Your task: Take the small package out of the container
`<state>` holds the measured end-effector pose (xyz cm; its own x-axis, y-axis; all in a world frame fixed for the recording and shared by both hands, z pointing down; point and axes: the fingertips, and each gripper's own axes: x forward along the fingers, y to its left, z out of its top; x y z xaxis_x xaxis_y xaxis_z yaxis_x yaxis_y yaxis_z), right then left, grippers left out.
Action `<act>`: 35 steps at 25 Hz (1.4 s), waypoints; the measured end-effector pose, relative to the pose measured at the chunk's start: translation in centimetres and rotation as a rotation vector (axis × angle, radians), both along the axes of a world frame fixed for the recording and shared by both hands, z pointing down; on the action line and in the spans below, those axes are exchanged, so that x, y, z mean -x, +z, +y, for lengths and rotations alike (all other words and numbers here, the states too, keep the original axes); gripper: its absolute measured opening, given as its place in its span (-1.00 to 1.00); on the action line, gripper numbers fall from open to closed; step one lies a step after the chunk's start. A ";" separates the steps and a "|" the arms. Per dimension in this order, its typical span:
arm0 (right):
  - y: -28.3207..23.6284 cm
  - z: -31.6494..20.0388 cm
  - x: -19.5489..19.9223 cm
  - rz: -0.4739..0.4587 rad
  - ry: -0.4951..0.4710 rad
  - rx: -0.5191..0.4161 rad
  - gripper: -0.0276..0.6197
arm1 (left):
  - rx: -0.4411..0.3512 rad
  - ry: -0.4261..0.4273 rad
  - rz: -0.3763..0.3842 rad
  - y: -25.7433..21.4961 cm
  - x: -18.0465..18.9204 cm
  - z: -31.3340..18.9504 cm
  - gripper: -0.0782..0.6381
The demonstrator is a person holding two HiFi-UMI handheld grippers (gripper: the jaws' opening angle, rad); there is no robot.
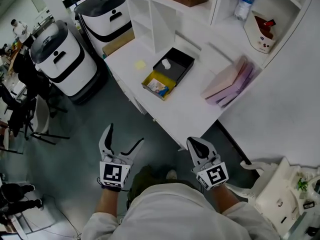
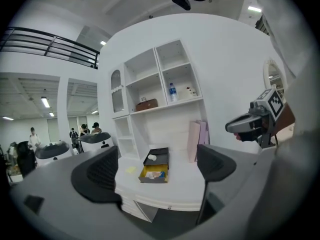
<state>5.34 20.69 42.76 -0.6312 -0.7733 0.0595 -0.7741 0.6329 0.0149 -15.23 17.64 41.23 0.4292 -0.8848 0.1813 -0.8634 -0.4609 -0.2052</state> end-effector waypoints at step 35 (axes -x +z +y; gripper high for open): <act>-0.6 -23.4 7.5 0.039 0.388 0.078 -0.84 | 0.086 0.452 -0.175 6.5 3.2 -30.7 0.57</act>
